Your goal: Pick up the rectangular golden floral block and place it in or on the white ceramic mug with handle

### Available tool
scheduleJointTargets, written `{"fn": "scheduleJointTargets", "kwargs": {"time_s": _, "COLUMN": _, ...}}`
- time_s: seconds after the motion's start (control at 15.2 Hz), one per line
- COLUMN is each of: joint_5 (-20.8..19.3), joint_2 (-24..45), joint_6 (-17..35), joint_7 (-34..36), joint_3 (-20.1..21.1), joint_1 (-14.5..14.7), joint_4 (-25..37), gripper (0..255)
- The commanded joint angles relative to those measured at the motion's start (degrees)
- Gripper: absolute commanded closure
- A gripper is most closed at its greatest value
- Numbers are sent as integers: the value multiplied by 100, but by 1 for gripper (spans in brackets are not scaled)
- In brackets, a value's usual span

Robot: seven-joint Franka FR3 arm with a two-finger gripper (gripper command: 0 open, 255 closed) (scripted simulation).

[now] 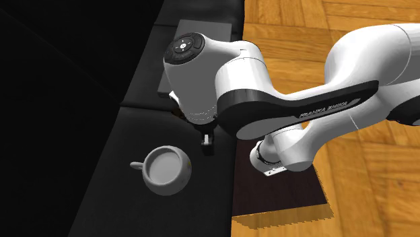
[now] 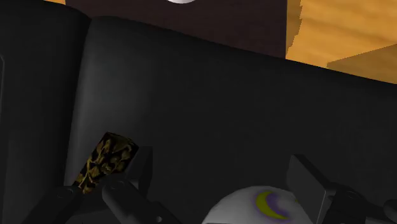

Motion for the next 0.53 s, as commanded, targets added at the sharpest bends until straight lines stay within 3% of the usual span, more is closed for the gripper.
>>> {"fn": "scheduleJointTargets", "kwargs": {"time_s": 0.0, "joint_5": 0, "joint_2": 0, "joint_6": 0, "joint_7": 0, "joint_3": 0, "joint_1": 0, "joint_4": 0, "gripper": 0}}
{"fn": "scheduleJointTargets", "kwargs": {"time_s": 0.46, "joint_5": -447, "joint_2": 621, "joint_6": 1100, "joint_7": 1116, "joint_3": -77, "joint_1": -809, "joint_4": -193, "gripper": 0}}
